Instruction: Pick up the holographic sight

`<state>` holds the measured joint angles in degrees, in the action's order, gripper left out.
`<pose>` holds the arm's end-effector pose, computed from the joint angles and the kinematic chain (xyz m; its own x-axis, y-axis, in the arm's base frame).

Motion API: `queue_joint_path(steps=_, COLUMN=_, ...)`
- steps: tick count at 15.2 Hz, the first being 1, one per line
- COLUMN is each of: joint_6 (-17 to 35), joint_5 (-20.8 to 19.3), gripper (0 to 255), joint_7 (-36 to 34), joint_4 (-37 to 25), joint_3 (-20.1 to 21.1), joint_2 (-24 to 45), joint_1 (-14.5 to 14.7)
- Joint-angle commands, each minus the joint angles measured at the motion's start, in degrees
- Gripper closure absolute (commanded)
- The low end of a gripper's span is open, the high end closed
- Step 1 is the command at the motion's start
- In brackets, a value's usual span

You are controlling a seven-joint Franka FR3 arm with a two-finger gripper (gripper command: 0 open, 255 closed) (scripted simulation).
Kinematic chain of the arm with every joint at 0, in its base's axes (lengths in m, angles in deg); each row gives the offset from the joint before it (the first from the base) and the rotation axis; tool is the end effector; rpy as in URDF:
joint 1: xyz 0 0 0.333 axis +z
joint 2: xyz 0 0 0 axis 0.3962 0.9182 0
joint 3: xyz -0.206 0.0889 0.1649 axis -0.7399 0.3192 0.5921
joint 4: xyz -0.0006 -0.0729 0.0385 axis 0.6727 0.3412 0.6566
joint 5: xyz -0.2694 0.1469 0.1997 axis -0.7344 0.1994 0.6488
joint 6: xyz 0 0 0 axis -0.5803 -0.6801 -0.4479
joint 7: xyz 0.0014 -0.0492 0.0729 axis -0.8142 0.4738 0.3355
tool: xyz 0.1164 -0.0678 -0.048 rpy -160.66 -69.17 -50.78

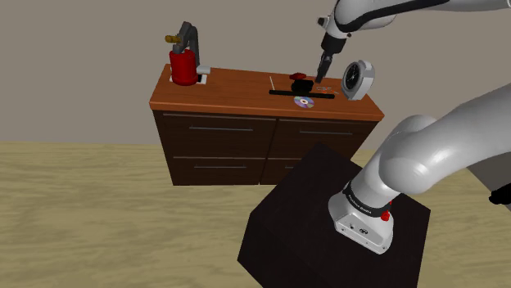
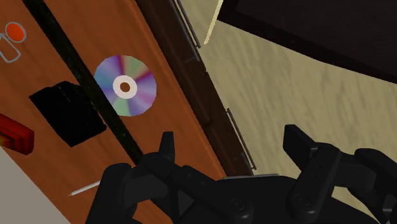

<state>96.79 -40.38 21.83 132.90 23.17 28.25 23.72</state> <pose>0.3540 -0.2309 0.3829 0.9231 0.3838 0.0233 0.3815 -0.9219 0.0678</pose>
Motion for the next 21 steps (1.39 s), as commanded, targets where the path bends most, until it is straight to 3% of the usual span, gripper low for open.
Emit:
queue_joint_path(steps=1, joint_6=2.73, joint_5=1.07, gripper=0, joint_7=5.28, joint_4=-1.99, joint_3=-3.48, joint_2=4.37, joint_1=1.05)
queue_joint_path(steps=5, joint_6=7.36, joint_5=6.78, gripper=0, joint_7=16.72, joint_4=-6.99, joint_3=-10.01, joint_2=14.41, joint_1=3.92)
queue_joint_path(steps=8, joint_6=9.81, joint_5=14.67, gripper=0, joint_7=27.21, joint_4=-11.68, joint_3=-13.87, joint_2=23.44, joint_1=5.43)
queue_joint_path(steps=10, joint_6=10.54, joint_5=21.24, gripper=0, joint_7=34.76, joint_4=-15.35, joint_3=-14.77, joint_2=30.02, joint_1=4.85)
queue_joint_path(steps=15, joint_6=9.50, joint_5=34.52, gripper=0, joint_7=50.02, joint_4=-26.40, joint_3=-10.82, joint_2=44.98, joint_1=-2.47)
queue_joint_path(steps=21, joint_6=6.14, joint_5=41.68, gripper=0, joint_7=59.88, joint_4=-41.85, joint_3=-4.33, joint_2=59.21, joint_1=-12.27)
